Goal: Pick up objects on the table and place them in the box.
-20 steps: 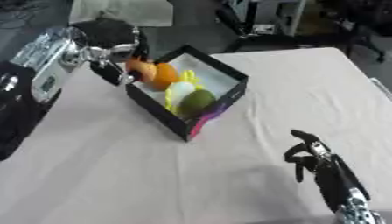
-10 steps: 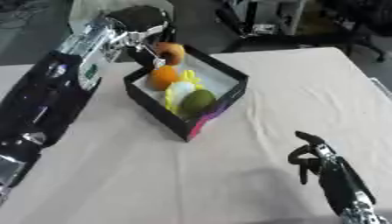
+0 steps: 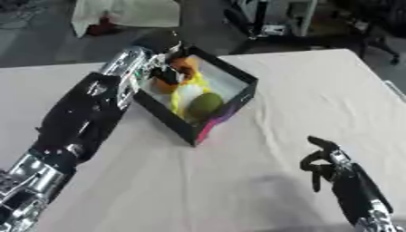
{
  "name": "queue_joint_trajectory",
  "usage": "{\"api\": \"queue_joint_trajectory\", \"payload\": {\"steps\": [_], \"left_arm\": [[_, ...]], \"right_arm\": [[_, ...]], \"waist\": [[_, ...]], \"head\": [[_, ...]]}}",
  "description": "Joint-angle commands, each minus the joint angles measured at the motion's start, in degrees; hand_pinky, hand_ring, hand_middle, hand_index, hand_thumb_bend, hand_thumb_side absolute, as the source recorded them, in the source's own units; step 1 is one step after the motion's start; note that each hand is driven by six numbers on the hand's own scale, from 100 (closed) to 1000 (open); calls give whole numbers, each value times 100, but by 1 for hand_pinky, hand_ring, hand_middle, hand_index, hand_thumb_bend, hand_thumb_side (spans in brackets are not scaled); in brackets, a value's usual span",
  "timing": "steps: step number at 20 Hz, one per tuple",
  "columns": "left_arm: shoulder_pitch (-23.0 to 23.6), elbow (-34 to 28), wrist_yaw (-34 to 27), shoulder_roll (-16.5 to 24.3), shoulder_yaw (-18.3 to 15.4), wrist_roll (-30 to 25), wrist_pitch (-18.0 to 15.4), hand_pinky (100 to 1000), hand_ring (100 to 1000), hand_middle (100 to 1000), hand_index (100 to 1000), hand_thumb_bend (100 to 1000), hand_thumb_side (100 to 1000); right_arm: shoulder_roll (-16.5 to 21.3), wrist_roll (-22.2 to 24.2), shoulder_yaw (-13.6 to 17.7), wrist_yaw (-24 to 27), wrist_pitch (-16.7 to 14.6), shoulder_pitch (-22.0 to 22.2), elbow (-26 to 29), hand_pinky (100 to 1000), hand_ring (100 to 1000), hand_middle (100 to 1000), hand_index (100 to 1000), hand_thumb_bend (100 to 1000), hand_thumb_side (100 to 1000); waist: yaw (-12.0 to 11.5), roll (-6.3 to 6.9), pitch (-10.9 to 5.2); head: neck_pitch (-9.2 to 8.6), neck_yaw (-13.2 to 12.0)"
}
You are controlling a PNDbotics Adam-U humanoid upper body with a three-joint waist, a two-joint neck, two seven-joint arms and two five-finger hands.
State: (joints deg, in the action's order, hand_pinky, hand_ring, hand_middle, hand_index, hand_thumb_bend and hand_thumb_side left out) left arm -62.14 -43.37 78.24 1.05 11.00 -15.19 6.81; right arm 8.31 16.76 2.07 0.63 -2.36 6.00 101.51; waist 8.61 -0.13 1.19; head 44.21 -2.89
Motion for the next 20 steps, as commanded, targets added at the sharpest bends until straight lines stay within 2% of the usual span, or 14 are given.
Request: {"api": "queue_joint_trajectory", "payload": {"steps": [1, 2, 3, 6, 7, 9, 12, 13, 14, 17, 20], "left_arm": [[-141, 91, 335, -41, -107, 326, 125, 742, 718, 772, 853, 289, 541], [-133, 94, 442, -46, -146, 434, 154, 766, 757, 808, 877, 335, 677], [-123, 98, 544, -48, -185, 536, 182, 790, 788, 839, 896, 377, 777], [-109, 78, 789, -18, -293, 835, 230, 812, 821, 877, 914, 401, 924], [-105, 62, 785, 11, -322, 932, 218, 809, 822, 881, 916, 365, 960], [-95, -95, 667, 145, -375, 1119, 138, 796, 810, 870, 909, 320, 944], [-78, -486, 406, 483, -501, 1400, -85, 756, 756, 811, 876, 209, 855], [-51, -642, 308, 614, -530, 1499, -180, 754, 753, 808, 874, 204, 853], [-1, -797, 212, 735, -578, 1596, -275, 724, 702, 758, 847, 159, 836], [332, -1271, -80, 1176, -751, 1889, -566, 703, 667, 725, 832, 134, 834], [764, -1721, -357, 1489, -1104, 2165, -824, 652, 616, 671, 812, 100, 868]], "right_arm": [[36, 23, -1, 32, -8, -57, 51, 735, 236, 509, 889, 100, 1000], [35, 28, 0, 31, -8, -57, 52, 735, 236, 509, 889, 100, 1000], [33, 31, 2, 31, -9, -56, 54, 735, 236, 509, 889, 100, 1000], [29, 33, 13, 31, -6, -54, 55, 735, 236, 509, 889, 100, 1000], [27, 33, 18, 29, -5, -53, 55, 735, 236, 509, 889, 100, 1000], [24, 23, 36, 22, -2, -49, 55, 735, 237, 509, 889, 100, 1000], [23, 1, 67, 8, 1, -40, 56, 736, 244, 509, 888, 100, 1000], [23, -10, 75, 3, 2, -35, 57, 736, 245, 509, 888, 100, 1000], [21, -22, 84, -5, 7, -25, 52, 737, 263, 510, 887, 100, 1000], [8, -60, 103, -25, 15, -10, 47, 737, 285, 510, 886, 100, 1000], [-15, -117, 152, -38, 2, -24, 66, 737, 285, 510, 881, 100, 1000]], "waist": [[0, -102, -23], [-3, -104, -23], [-6, -106, -23], [-27, -110, -24], [-38, -111, -23], [-69, -109, -21], [-134, -103, -27], [-153, -100, -27], [-186, -96, -28], [-249, -86, -16], [-361, -89, 39]], "head": [[-9, 3], [-9, 6], [-9, 10], [-9, 19], [-9, 29], [-9, 64], [-9, 113], [-9, 124], [-9, 131], [-9, 128], [-9, 142]]}}
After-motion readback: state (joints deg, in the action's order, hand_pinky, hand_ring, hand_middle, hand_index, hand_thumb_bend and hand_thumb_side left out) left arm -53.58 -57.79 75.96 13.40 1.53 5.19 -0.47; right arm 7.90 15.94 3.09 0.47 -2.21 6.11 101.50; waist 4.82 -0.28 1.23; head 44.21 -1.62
